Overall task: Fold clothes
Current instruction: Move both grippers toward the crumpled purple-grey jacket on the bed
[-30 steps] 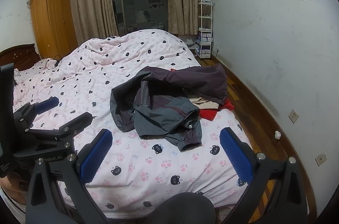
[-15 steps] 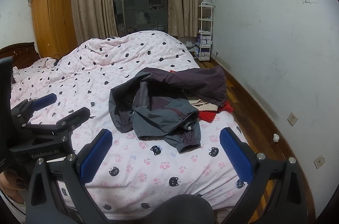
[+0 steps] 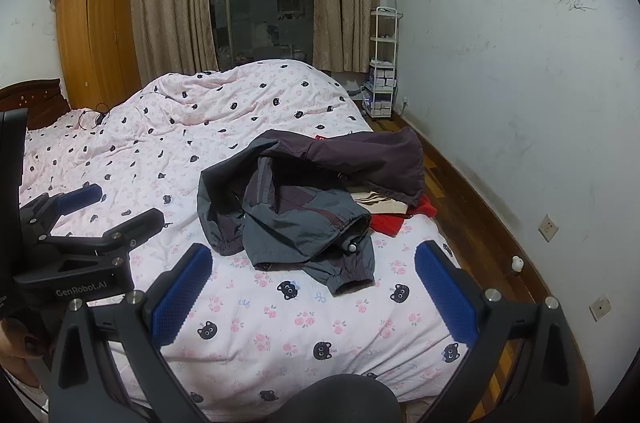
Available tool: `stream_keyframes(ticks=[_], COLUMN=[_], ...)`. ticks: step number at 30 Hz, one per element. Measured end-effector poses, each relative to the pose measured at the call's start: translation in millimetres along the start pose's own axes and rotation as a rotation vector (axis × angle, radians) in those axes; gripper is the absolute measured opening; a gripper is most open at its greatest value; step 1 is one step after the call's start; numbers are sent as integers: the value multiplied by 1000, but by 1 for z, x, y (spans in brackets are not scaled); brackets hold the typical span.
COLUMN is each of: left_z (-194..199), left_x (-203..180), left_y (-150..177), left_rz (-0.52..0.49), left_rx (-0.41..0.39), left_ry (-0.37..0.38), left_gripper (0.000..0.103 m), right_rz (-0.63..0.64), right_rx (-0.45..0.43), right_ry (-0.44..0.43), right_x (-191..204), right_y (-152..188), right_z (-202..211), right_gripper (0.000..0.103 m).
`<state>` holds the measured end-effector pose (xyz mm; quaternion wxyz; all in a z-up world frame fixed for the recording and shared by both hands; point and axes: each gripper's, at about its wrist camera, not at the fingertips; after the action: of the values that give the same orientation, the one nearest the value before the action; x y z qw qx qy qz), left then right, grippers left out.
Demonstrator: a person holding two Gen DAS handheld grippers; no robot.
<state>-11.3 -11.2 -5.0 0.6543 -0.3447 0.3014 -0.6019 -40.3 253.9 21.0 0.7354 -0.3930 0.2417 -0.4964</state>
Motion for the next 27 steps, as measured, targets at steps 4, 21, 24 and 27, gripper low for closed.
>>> stream_keyframes(ticks=[4, 21, 24, 27], left_z=[-2, -36, -46, -58], left_x=[1, 1, -1, -2], left_y=[-1, -2, -4, -7], left_rz=[-7, -63, -73, -72], left_rx=[-6, -38, -39, -29], left_ry=[3, -12, 0, 12], left_gripper=[103, 103, 103, 103], right_rz=[3, 4, -1, -12], right_rx=[3, 18, 40, 54], right_ry=[0, 44, 38, 30], right_x=[1, -6, -10, -13], right_y=[0, 0, 0, 0], right_z=[-4, -48, -62, -73], right_gripper=[103, 103, 102, 102])
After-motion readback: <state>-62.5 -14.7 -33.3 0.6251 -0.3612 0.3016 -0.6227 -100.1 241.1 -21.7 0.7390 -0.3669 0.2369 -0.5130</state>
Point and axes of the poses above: each gripper's, at about its wrist camera, not at the fingertips, and z roughly against the way its jaws point, x to its left, y to its underside, and after that the axes turned 2 degrees about -y, right-handed
